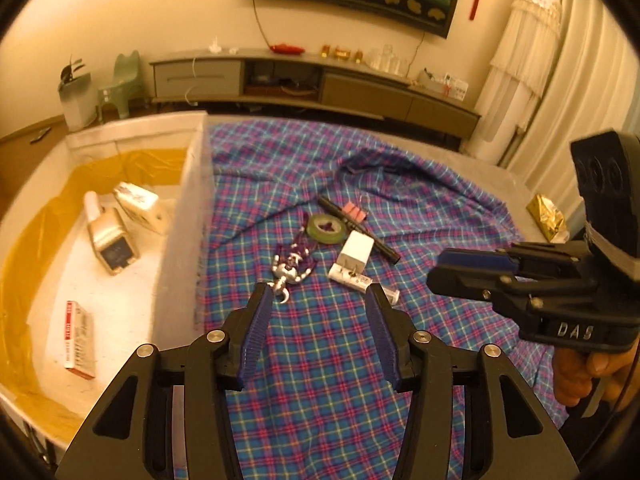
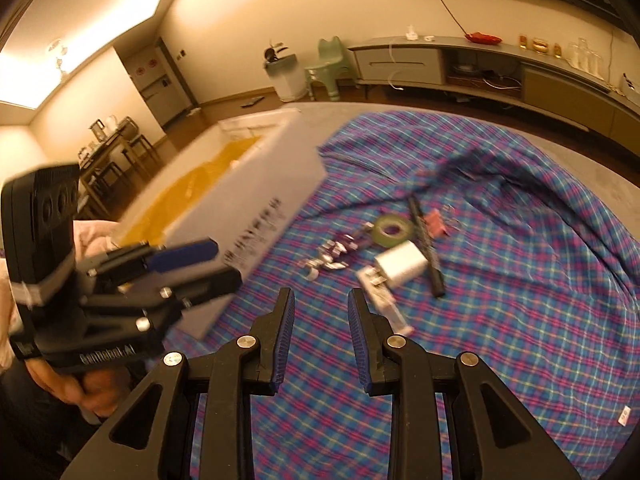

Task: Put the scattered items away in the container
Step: 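Withdraw both grippers from the container back over the plaid cloth, then reach the left gripper to the purple figure while the right gripper reaches the clear lighter, then close the left gripper on the purple figure while the right gripper grasps the lighter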

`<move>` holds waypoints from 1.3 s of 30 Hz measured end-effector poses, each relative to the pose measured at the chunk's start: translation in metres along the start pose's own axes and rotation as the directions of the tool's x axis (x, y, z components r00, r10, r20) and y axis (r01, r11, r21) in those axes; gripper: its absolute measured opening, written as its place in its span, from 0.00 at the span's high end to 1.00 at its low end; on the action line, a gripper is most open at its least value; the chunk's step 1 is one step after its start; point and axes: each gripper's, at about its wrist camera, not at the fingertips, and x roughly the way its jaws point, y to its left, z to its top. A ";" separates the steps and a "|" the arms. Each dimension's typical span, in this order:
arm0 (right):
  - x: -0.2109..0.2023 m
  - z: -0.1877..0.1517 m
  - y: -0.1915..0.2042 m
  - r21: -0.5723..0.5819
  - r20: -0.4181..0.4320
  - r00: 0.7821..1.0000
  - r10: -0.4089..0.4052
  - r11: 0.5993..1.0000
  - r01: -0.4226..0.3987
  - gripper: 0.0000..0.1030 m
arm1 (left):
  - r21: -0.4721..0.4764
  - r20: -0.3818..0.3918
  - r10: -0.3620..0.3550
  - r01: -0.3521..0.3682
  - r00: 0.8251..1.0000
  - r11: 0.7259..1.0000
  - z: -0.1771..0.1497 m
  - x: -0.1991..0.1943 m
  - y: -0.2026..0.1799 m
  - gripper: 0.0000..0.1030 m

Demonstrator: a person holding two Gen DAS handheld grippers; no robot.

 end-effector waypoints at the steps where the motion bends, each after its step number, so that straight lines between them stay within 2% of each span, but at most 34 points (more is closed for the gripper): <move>1: 0.003 -0.002 -0.005 0.003 -0.003 1.000 -0.007 1.000 0.007 0.72 | 0.002 -0.010 -0.007 0.007 1.000 1.000 0.001 0.006 -0.001 0.50; 6: 0.019 -0.006 -0.022 -0.004 -0.026 0.999 -0.028 1.000 0.028 0.69 | 0.071 -0.040 0.033 -0.030 0.999 0.997 0.008 0.036 -0.016 0.49; 8: 0.027 -0.005 -0.023 -0.032 -0.041 0.998 -0.043 0.999 0.042 0.66 | 0.091 -0.055 0.072 -0.067 0.996 0.994 0.011 0.049 -0.017 0.49; 10: 0.036 -0.005 -0.021 -0.070 -0.061 0.996 -0.062 0.996 0.057 0.62 | 0.095 -0.050 0.067 -0.062 0.996 0.993 0.014 0.059 -0.015 0.49; 12: 0.045 -0.005 -0.022 -0.098 -0.082 0.994 -0.070 0.993 0.062 0.59 | 0.101 -0.079 0.135 -0.127 0.988 0.987 0.018 0.078 -0.010 0.49; 14: 0.055 -0.006 -0.023 -0.121 -0.100 0.991 -0.085 0.990 0.072 0.59 | 0.066 -0.092 0.105 -0.099 0.990 0.993 0.022 0.086 -0.003 0.49; 17: 0.069 -0.007 -0.028 -0.133 -0.122 0.988 -0.095 0.988 0.079 0.59 | 0.062 -0.100 0.129 -0.123 0.987 0.991 0.025 0.101 0.003 0.49; 21: 0.086 -0.010 -0.033 -0.142 -0.148 0.983 -0.113 0.986 0.092 0.59 | 0.023 -0.155 0.103 -0.101 0.983 0.995 0.024 0.123 0.011 0.49; 26: 0.102 -0.014 -0.037 -0.171 -0.153 0.979 -0.133 0.979 0.106 0.59 | 0.050 -0.170 0.123 -0.116 0.978 0.992 0.022 0.136 0.009 0.48; 27: 0.103 -0.015 -0.036 -0.179 -0.148 0.980 -0.133 0.978 0.106 0.59 | 0.050 -0.173 0.128 -0.121 0.977 0.991 0.021 0.138 0.009 0.48; 29: 0.103 -0.016 -0.035 -0.185 -0.145 0.980 -0.135 0.977 0.107 0.76 | 0.051 -0.171 0.134 -0.127 0.976 0.991 0.020 0.139 0.010 0.48; 39: 0.089 -0.018 -0.029 -0.139 -0.249 0.966 -0.068 0.990 0.033 0.80 | 0.016 -0.200 0.066 -0.064 0.978 0.998 0.014 0.124 0.012 0.51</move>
